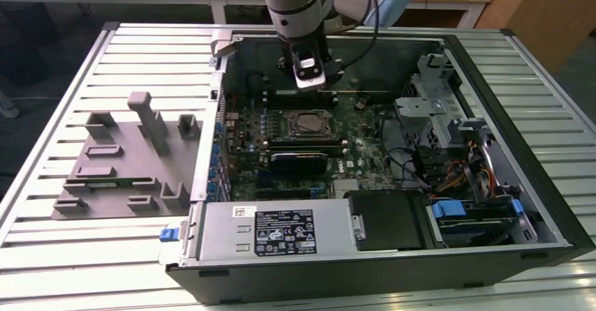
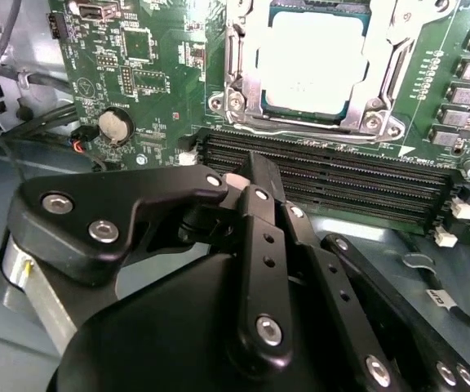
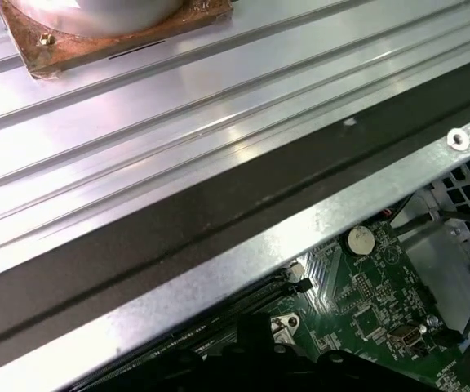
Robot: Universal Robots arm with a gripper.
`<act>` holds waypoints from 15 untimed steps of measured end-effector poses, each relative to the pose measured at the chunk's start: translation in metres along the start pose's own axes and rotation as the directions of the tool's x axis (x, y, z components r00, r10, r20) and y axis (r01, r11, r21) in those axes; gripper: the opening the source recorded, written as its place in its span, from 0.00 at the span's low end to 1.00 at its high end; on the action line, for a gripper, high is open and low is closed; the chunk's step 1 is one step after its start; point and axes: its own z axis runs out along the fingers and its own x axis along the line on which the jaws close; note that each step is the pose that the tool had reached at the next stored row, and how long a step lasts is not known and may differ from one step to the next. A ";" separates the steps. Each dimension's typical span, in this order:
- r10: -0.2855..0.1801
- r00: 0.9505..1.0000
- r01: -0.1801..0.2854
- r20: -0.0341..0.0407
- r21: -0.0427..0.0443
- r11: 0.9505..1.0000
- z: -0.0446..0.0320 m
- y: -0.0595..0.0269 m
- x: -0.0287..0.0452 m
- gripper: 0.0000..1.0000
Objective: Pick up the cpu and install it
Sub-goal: 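Install the first cpu locking lever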
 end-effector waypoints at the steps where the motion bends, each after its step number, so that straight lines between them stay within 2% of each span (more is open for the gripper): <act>1: 0.000 1.000 0.000 0.000 0.000 1.000 0.0000 0.0000 0.0000 0.11; 7: 0.000 1.000 0.000 0.000 0.001 1.000 -0.0002 -0.0001 0.0000 0.11; 9: 0.000 1.000 0.000 -0.003 0.007 1.000 -0.0002 0.0000 0.0000 0.11; 11: -0.001 1.000 0.002 -0.012 0.023 1.000 -0.0001 0.0000 -0.0002 0.11; 15: -0.003 0.999 0.006 -0.040 0.072 0.997 0.0002 0.0004 -0.0013 0.11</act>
